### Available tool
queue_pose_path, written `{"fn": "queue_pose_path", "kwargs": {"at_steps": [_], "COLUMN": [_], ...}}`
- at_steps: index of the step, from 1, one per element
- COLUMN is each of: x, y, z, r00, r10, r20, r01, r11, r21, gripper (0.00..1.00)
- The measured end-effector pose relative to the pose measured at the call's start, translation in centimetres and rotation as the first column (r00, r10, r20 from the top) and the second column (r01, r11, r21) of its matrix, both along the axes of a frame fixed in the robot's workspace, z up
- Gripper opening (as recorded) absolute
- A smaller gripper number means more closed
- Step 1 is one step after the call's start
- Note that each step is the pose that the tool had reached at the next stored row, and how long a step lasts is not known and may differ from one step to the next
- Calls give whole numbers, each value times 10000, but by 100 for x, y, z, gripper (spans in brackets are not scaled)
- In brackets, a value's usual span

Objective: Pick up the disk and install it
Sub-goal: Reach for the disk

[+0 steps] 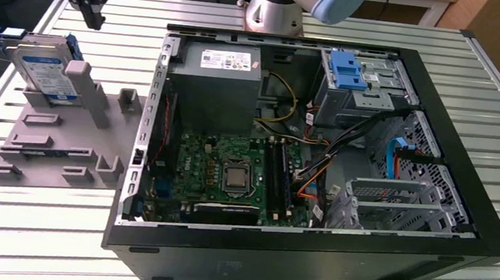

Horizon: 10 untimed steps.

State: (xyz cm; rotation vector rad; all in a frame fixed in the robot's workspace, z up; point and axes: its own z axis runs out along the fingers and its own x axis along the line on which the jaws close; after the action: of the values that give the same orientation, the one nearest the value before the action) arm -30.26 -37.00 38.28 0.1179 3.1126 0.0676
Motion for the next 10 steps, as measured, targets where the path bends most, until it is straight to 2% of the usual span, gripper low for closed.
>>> {"fn": "queue_pose_path", "kwargs": {"at_steps": [6, 10], "x": [-6, -43], "y": [0, 4], "z": [-1, -2], "r00": [10000, 10000], "r10": [-1, -1], "r20": [1, 1], "r01": [1, 1], "r11": [10000, 10000], "r21": [1, 1], "gripper": [11, 11]}}
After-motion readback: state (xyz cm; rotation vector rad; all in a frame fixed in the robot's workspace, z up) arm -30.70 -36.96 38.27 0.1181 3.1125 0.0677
